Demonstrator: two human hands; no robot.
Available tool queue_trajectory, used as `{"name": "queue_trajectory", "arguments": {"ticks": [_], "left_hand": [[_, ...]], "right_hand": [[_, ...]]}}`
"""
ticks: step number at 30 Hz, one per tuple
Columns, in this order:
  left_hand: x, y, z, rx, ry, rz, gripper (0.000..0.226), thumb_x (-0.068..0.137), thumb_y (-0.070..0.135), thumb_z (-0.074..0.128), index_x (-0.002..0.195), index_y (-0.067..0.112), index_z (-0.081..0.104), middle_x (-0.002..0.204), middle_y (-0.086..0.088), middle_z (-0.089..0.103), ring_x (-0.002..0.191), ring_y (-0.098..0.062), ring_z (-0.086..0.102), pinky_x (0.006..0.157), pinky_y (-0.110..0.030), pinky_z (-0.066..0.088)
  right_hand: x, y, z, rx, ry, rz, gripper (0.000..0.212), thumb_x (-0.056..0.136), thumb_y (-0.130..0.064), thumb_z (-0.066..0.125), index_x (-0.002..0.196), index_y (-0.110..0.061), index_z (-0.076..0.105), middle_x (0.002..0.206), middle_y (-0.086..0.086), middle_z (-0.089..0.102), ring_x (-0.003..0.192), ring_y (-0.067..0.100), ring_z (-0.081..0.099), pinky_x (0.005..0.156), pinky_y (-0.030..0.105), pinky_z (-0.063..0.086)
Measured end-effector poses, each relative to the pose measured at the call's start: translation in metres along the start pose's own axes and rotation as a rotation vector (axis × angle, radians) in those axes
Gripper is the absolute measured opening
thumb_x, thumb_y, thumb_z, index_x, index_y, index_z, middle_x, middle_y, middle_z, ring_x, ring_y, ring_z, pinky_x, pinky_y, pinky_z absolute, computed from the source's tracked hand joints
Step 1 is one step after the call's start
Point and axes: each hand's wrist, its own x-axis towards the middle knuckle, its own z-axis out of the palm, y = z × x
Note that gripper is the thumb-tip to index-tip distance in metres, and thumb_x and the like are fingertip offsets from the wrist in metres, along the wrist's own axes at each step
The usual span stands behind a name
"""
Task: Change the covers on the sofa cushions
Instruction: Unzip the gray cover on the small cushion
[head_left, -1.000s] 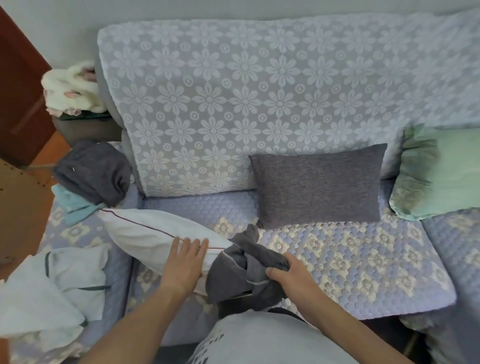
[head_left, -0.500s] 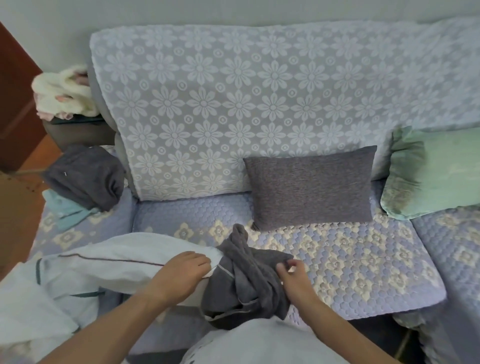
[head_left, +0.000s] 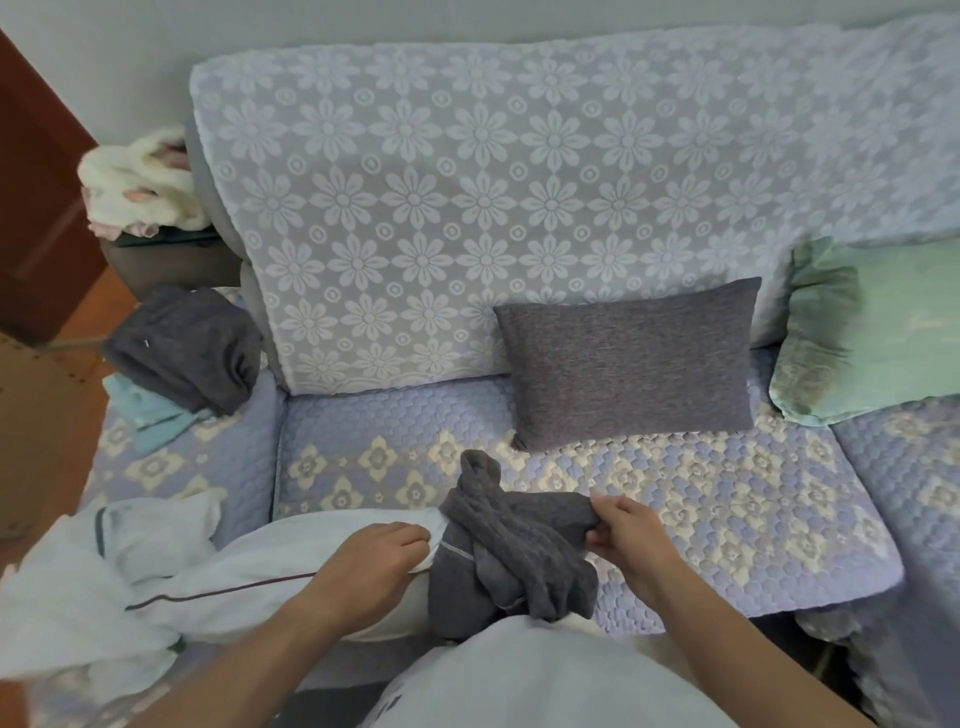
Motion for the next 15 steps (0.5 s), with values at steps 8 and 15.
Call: {"name": "queue_trajectory", "arguments": {"ticks": [8,15], "left_hand": [[-0.004,0.004,0.002,-0.017,0.003,-0.021,0.015,0.079,0.017,0.067,0.095,0.019,0.067,0.101,0.008,0.065,0.082,-0.018,0.059,0.064,-0.029,0.045],[-0.017,0.002,0.009,-0.042,0.0,-0.105,0.024,0.081,0.017,0.066,0.104,0.02,0.068,0.11,0.008,0.066,0.088,-0.019,0.063,0.067,-0.029,0.05]], "right_hand": [[0.004,0.01,-0.006,-0.646,0.002,-0.408,0.039,0.092,-0.031,0.071,0.13,-0.032,0.061,0.12,-0.004,0.052,0.105,0.017,0.06,0.09,0.042,0.057],[-0.002,0.017,-0.015,-0.881,-0.005,-0.593,0.02,0.087,-0.015,0.076,0.103,-0.026,0.074,0.093,-0.014,0.063,0.081,0.002,0.06,0.077,0.018,0.048]]}}
